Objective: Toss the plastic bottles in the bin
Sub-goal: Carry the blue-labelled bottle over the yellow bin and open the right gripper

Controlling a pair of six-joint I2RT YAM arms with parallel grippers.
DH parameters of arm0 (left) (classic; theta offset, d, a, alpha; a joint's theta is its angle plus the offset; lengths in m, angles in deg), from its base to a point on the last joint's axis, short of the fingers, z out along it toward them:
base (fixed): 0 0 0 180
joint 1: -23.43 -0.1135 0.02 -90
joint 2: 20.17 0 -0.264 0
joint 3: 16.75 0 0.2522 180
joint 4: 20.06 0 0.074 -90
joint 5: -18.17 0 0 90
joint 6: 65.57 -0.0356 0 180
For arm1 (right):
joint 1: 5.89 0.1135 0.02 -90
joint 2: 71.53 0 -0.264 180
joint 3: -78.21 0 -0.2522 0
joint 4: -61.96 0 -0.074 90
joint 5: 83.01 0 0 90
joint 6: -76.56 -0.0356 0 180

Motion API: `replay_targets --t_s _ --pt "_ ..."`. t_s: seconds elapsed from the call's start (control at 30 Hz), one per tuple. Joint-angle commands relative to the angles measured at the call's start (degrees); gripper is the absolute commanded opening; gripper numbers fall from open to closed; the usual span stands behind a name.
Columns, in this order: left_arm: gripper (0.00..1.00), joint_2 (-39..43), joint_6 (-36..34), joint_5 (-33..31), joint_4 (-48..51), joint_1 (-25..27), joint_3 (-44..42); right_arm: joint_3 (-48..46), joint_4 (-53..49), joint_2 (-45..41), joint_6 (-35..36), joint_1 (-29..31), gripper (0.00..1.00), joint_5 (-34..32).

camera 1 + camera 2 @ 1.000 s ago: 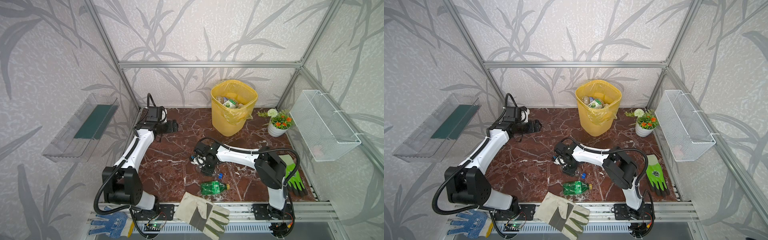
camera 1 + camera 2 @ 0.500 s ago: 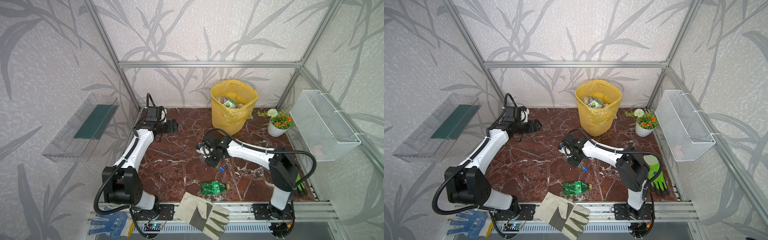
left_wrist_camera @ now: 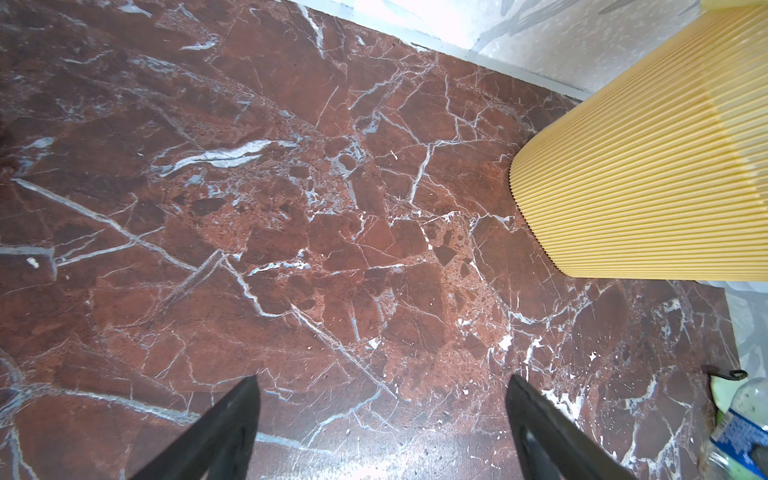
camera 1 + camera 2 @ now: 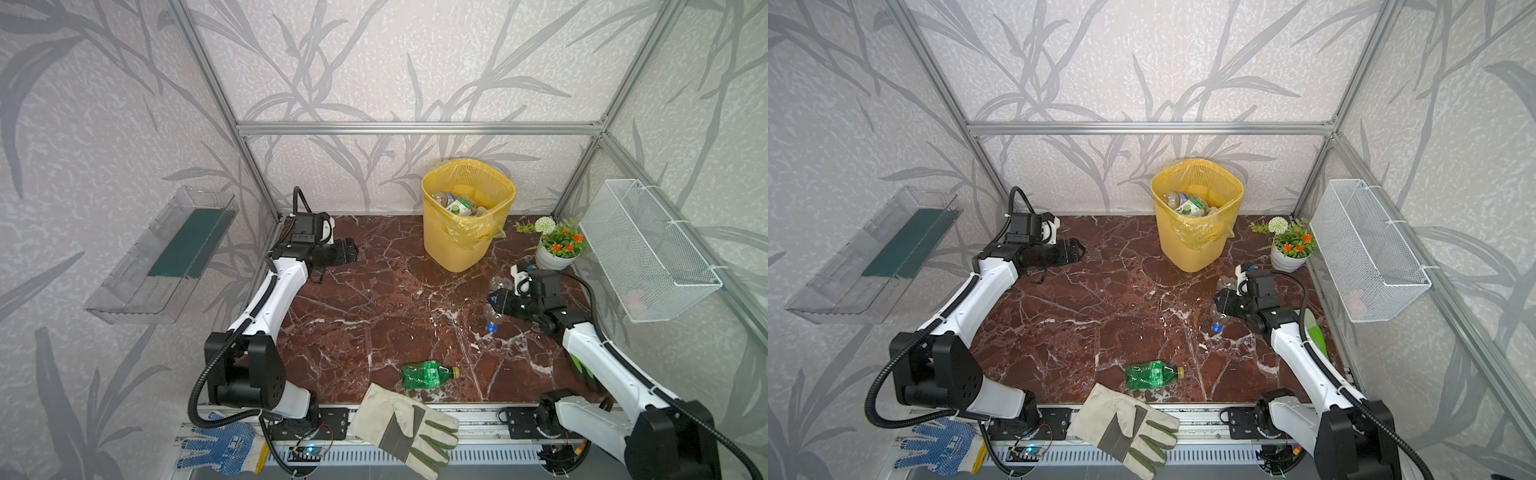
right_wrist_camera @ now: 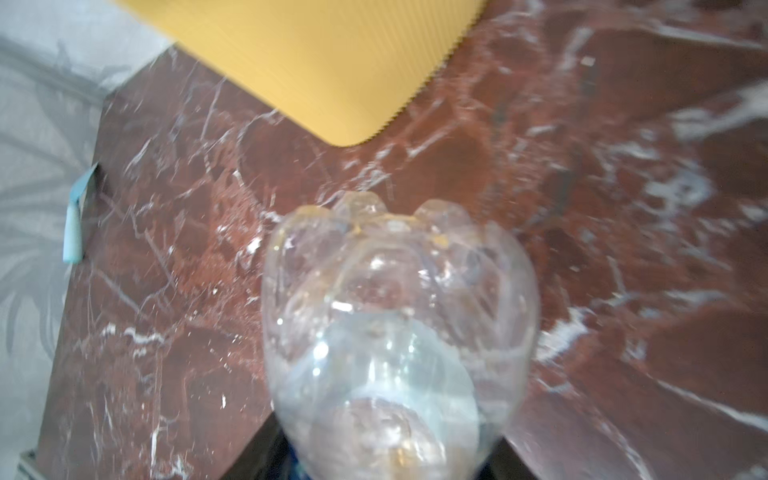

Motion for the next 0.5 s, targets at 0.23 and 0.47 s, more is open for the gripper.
replay_targets --t_s 0.23,0.47 --pt "0.91 -1.27 -0.08 0.97 -0.49 -0.16 -0.57 -9.38 5.7 -3.01 -13.1 -12.54 0.54 3.83" --pt "0.91 -0.88 -0.61 0.16 -0.14 -0.22 -0.5 14.7 5.21 0.31 -17.36 -12.68 0.54 12.66"
